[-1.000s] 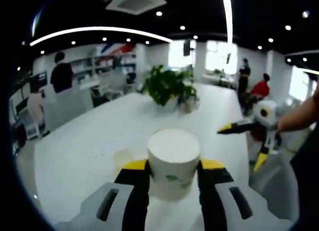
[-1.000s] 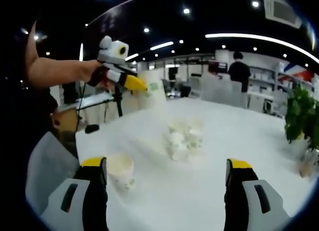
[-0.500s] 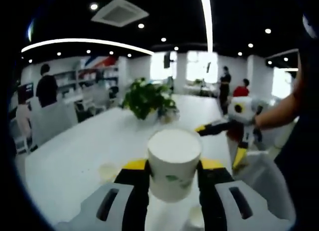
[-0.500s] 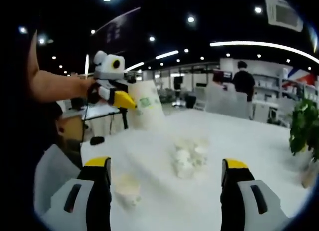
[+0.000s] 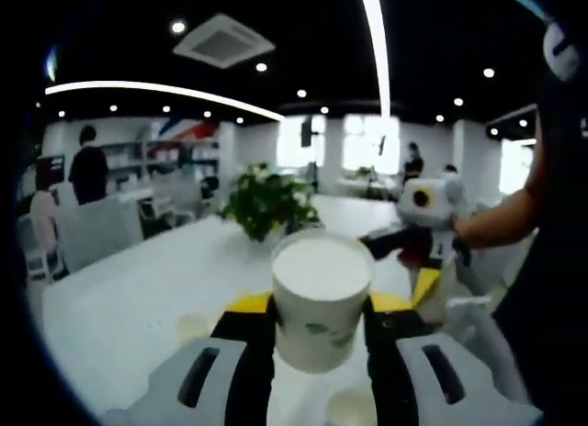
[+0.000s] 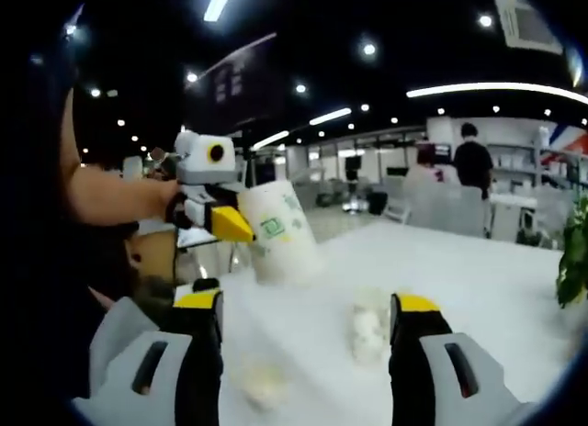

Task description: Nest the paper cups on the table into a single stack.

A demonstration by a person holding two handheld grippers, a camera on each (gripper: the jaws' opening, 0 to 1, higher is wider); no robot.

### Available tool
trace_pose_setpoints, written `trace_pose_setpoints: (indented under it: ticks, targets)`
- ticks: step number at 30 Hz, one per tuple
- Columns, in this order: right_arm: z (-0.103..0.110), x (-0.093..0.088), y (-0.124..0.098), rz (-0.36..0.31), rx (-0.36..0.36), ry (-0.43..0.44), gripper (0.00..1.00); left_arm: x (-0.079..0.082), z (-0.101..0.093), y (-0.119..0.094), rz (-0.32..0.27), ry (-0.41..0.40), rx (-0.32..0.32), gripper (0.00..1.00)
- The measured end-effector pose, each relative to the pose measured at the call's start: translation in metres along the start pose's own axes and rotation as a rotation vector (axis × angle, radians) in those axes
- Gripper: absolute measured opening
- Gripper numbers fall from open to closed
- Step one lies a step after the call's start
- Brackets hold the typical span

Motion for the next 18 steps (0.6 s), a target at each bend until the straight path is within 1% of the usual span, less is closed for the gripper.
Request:
trace_pose_setpoints:
  ticks: [3, 4, 5, 8, 10, 11, 12, 14, 16, 18]
  targets:
    - [0.002, 0.016, 0.006, -0.042, 0.044, 0.043, 0.63, 0.005, -0.002, -0.003, -0.037, -0.012, 0.001, 0.36]
    - [0.002, 0.018, 0.006, -0.046, 0.05, 0.048, 0.61, 0.006, -0.003, -0.004, -0.048, -0.015, -0.001, 0.36]
    - [0.005, 0.025, 0.009, -0.062, 0.082, 0.073, 0.57, 0.008, -0.004, -0.006, -0.061, -0.027, -0.006, 0.36]
    - [0.008, 0.034, 0.013, -0.078, 0.112, 0.085, 0.51, 0.01, -0.007, -0.01, -0.079, -0.042, -0.01, 0.36]
    - [0.014, 0.039, 0.019, -0.08, 0.155, 0.102, 0.48, 0.012, -0.007, -0.014, -0.103, -0.059, -0.023, 0.36]
    - [0.017, 0.04, 0.021, -0.076, 0.175, 0.106, 0.46, 0.014, -0.009, -0.016, -0.118, -0.059, -0.029, 0.36]
    - [0.021, 0.041, 0.024, -0.073, 0.187, 0.103, 0.46, 0.014, -0.01, -0.018, -0.121, -0.062, -0.032, 0.36]
    - [0.025, 0.045, 0.03, -0.069, 0.209, 0.119, 0.48, 0.015, -0.008, -0.024, -0.147, -0.08, -0.04, 0.36]
    - [0.027, 0.051, 0.03, -0.093, 0.224, 0.172, 0.47, 0.014, -0.007, -0.031, -0.163, -0.096, -0.051, 0.36]
    - [0.031, 0.054, 0.03, -0.106, 0.259, 0.229, 0.43, 0.018, -0.011, -0.04, -0.225, -0.146, -0.102, 0.35]
Point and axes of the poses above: the point that each gripper's makers call its tool centre point, and the gripper's own axes: y roughly forward along the fingers, z roughly to its left, x roughly out of its top, the point moved 5 cm from there along -y, roughly backward along the fingers, and after that the axes turned 15 degrees about -y, right-handed, at the moved point
